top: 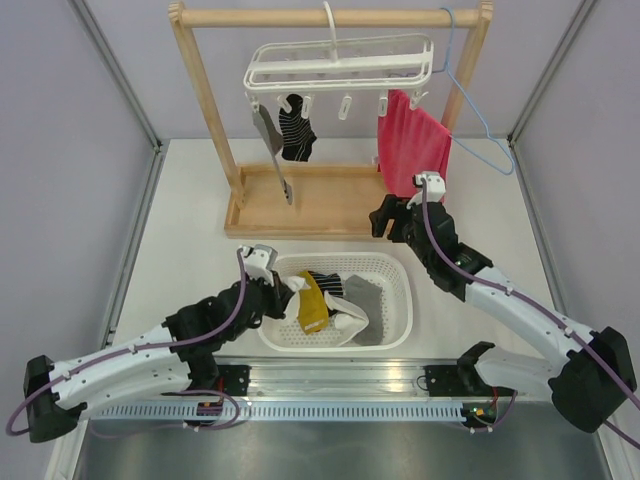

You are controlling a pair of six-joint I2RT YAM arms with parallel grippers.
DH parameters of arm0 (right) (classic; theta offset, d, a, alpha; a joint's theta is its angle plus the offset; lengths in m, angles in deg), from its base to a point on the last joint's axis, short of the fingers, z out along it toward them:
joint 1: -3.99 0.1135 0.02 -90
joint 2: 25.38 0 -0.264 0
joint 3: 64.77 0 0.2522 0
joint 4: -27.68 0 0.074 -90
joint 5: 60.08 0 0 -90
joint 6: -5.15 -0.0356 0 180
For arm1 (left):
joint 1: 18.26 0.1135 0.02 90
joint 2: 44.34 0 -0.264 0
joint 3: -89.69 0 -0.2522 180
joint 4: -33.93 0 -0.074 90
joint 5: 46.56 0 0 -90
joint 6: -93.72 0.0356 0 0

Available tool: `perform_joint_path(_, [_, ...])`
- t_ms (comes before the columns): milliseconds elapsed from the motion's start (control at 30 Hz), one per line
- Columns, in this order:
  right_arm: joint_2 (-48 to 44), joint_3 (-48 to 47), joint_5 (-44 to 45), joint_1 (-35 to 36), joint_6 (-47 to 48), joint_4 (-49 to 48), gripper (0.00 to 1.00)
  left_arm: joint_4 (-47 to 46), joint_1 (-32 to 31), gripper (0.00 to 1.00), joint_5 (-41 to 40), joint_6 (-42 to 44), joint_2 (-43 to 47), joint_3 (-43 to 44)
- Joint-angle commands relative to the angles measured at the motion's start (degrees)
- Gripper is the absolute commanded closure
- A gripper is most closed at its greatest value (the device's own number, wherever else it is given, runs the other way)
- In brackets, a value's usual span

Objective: Remove the socks clipped to the hanger

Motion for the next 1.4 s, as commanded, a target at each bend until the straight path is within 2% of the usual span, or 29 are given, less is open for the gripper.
perform_joint_path(0, [-2.83,3.6,1.18,-0.64,-3.37,-3.28,0.19,1.52,-4.01,0.98,-4.1,-7.07,-0.45,-2.12])
perform_joint_path(133, [-5.46,7.47,0.91,-0.81,-5.31,-4.51,0.19,2.22,-6.83,0.98,-5.69,-11.47,-3.52,-3.79])
perform_joint_path(167, [-5.73,8.52,1.09,-0.81,-5.57,-4.68,0.19,2.22,-6.92,0.95,-5.7,-12.52,-3.79,-3.97])
perform_joint_path(200, [-5.91,8.88,1.17,-0.9,-5.58,-4.68,0.19,2.22,-7.01,0.86,-5.96,-12.96,-4.14,-4.15])
perform_joint_path(233, [-6.08,9.15,1.26,-0.99,-5.58,-4.6,0.18,2.22,-7.18,0.7,-5.96,-13.23,-4.14,-4.24])
perform_joint_path(300, [-6.26,9.76,0.91,-1.43,-5.66,-4.6,0.18,2.57,-7.1,0.01,-6.66,-13.76,-4.32,-4.06])
perform_joint_path(667, [-7.22,11.43,-0.14,-2.48,-6.02,-4.6,0.18,5.91,-7.1,0.0,-12.37,-16.22,-1.77,-3.27])
perform_joint_path(900, [-7.93,11.87,-0.67,-2.84,-6.1,-4.6,0.18,8.81,-7.1,0.0,-20.45,-15.78,2.45,-0.55])
perform_joint_path(1133, [-7.67,12.14,-1.11,-3.1,-5.84,-4.86,0.18,7.15,-7.1,0.0,-20.28,-6.92,0.52,4.72])
perform_joint_path(1300, [-7.66,12.57,-1.55,-3.27,-5.93,-5.39,0.17,4.52,-6.57,0.0,-28.0,-0.78,-0.28,8.33])
perform_joint_path(1367, [-7.84,12.75,-1.81,-3.36,-5.93,-5.65,0.17,-1.16,-5.52,0.0,-28.2,4.06,-0.45,9.82])
